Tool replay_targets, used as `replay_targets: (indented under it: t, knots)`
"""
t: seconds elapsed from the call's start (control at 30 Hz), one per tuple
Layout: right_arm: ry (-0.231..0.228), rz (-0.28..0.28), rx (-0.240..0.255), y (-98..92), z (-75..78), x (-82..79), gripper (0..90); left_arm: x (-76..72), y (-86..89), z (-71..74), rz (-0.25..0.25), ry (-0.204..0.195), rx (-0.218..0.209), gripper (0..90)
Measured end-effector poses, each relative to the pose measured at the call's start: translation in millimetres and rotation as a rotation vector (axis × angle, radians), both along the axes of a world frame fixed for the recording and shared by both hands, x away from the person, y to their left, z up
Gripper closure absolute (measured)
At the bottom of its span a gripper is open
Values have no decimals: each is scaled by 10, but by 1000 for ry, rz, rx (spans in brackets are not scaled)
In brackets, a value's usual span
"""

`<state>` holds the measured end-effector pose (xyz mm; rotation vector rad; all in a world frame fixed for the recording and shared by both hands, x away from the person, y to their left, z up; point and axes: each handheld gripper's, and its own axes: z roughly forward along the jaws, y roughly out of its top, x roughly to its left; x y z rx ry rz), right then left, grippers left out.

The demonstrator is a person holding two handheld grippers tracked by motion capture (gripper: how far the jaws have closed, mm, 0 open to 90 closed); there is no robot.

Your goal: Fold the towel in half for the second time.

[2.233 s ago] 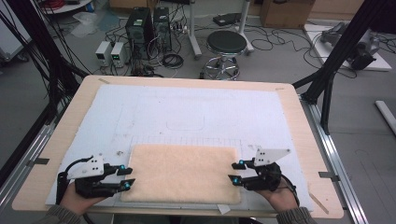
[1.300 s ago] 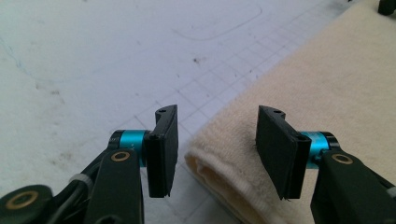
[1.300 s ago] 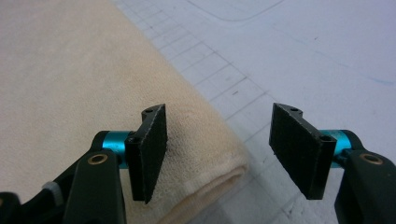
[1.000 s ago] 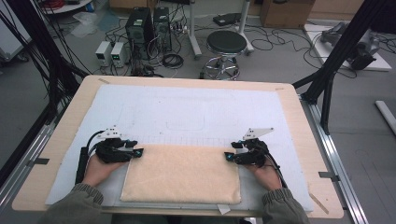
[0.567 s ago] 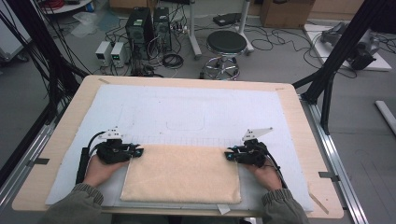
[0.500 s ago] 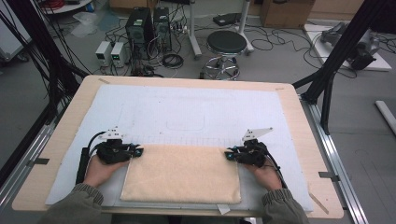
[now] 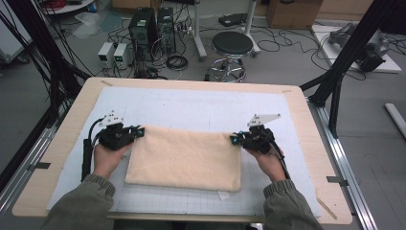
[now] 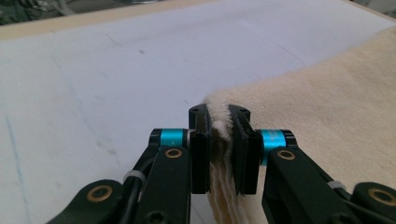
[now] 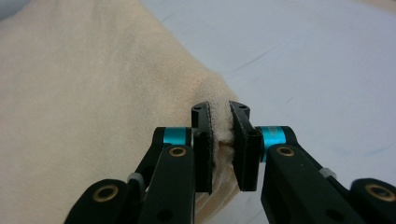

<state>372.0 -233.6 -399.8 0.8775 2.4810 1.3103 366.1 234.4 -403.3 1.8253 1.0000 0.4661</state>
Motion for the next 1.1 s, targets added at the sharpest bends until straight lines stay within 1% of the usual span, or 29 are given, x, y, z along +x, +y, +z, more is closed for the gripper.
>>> replay_targets:
  t: [0.03,0.07,0.1,0.13,0.17,0.2,0.23,0.27,0.3,0.33,0.4,0.43,0.47,0.53,0.57,0.6,0.63,0.67,0.7,0.73,0.8,0.83,0.87,0.9,0.93,0.97,1.0,1.03,1.1]
  knots:
    - [-15,-27,2,18,84,135,807,73,-6,20,17,-6,-1,791]
    - [-15,-27,2,18,84,135,807,142,-7,31,29,-7,-13,791]
    - [-28,-44,3,32,132,274,807,272,-23,55,49,-7,-11,790]
    - [-28,-44,3,32,132,274,807,272,-23,55,49,-7,-11,790]
    - [-26,-72,-3,35,141,410,807,321,-38,60,64,-11,-18,790]
    - [-23,-86,-4,33,137,471,807,370,-53,67,70,-8,-16,790]
    - [-23,-86,-4,33,137,471,807,415,-69,79,71,-4,-8,790]
    - [-16,-107,-5,37,131,576,806,450,-83,92,76,-8,1,789]
    - [-21,-114,-5,44,131,618,806,503,-96,113,98,-15,3,789]
    - [-22,-120,-13,56,140,645,806,503,-96,113,98,-15,3,789]
    - [-28,-120,-11,66,149,678,806,556,-94,135,101,-6,23,789]
    - [-28,-126,-12,78,162,704,806,574,-99,145,109,-14,24,789]
    - [-37,-126,-17,91,175,731,806,595,-97,158,111,-15,27,789]
    - [-48,-134,-23,106,207,771,799,623,-91,155,122,-29,17,788]
    - [-60,-139,-20,113,212,790,771,644,-88,120,124,-18,25,780]
    - [-79,-156,-26,123,208,809,678,656,-83,99,128,-5,34,735]
    - [-86,-175,-26,130,199,816,609,662,-72,78,145,7,43,669]
    - [-73,-188,-19,128,181,828,593,669,-47,61,148,22,45,602]
    - [-46,-183,-17,116,145,835,560,670,-34,58,142,27,44,566]
    - [-35,-185,-16,112,130,825,557,663,-16,61,137,24,43,565]
    - [-34,-184,-12,105,119,815,546,643,17,81,124,22,32,559]
    - [-31,-183,0,101,112,794,536,634,15,87,122,23,25,559]
    - [-33,-180,7,97,106,785,527,625,17,94,112,21,28,558]
    - [-21,-178,14,99,91,746,500,605,1,104,92,21,28,548]
    - [-16,-178,15,100,84,727,485,605,1,104,92,21,28,542]
    - [-9,-175,20,99,74,707,475,588,-20,112,72,26,22,537]
    - [-5,-173,27,100,66,688,454,588,-20,112,72,26,22,533]
    - [1,-176,35,97,59,669,434,566,-46,126,52,25,17,527]
    - [19,-173,61,84,44,633,396,553,-63,135,44,25,17,516]
